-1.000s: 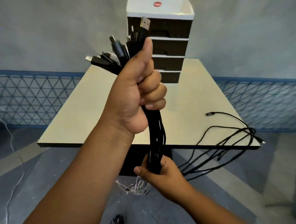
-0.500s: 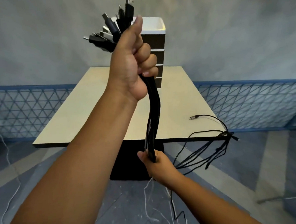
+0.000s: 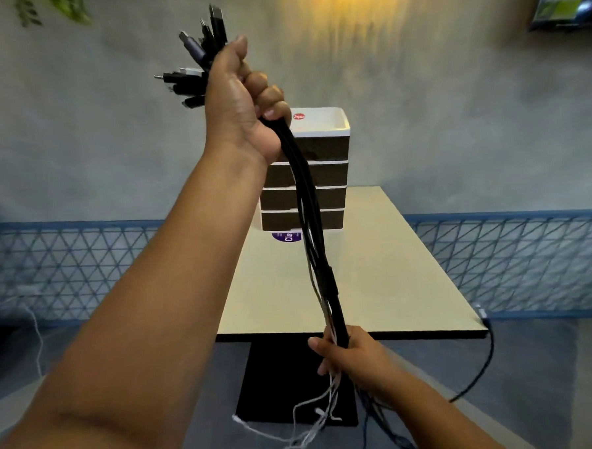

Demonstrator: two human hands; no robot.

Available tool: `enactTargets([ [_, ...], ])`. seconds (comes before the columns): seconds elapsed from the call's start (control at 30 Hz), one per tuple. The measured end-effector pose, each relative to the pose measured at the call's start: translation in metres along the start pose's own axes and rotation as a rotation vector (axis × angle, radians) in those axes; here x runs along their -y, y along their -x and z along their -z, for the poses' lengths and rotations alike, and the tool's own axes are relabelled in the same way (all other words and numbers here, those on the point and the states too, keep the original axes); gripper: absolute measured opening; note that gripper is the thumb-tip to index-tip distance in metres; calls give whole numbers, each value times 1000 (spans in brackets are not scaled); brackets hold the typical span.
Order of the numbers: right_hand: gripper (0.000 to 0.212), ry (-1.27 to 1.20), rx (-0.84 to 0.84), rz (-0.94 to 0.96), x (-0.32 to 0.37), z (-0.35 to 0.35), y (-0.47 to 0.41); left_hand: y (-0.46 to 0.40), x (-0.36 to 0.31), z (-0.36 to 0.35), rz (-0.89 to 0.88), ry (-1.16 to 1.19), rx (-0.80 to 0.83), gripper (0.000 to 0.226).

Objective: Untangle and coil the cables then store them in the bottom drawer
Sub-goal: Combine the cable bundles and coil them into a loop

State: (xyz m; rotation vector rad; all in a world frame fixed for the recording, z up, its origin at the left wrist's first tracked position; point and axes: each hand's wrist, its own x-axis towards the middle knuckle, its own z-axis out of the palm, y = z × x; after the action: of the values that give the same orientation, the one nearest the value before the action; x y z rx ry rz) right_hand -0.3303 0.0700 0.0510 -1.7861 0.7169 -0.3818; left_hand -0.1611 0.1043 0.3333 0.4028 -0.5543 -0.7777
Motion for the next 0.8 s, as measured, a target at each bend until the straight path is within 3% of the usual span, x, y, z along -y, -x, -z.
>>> enactTargets([
  [0.13, 34, 155, 229, -66, -19, 3, -6, -8, -17, -10, -11, 19, 60, 43],
  [0.23, 85, 64, 279, 25, 12, 26, -14, -9, -20, -12, 21, -29, 97, 45],
  [0.3, 93, -108, 150, 213, 62, 44, -18, -9, -15, -11, 66, -61, 113, 46],
  [0.4, 86, -352, -12, 499, 142, 56, -21, -9, -2, -7, 169, -97, 130, 53],
  [0.47, 59, -396, -46, 587, 178, 49, -25, -10, 6, -6, 230, -121, 141, 56],
  [0.6, 15, -474, -92, 529, 186, 13, -44, -16, 5, -2, 298, -196, 167, 55],
  [0.8, 21, -424, -90, 371, 144, -27, -58, -32, -6, 18, 319, -219, 127, 54],
])
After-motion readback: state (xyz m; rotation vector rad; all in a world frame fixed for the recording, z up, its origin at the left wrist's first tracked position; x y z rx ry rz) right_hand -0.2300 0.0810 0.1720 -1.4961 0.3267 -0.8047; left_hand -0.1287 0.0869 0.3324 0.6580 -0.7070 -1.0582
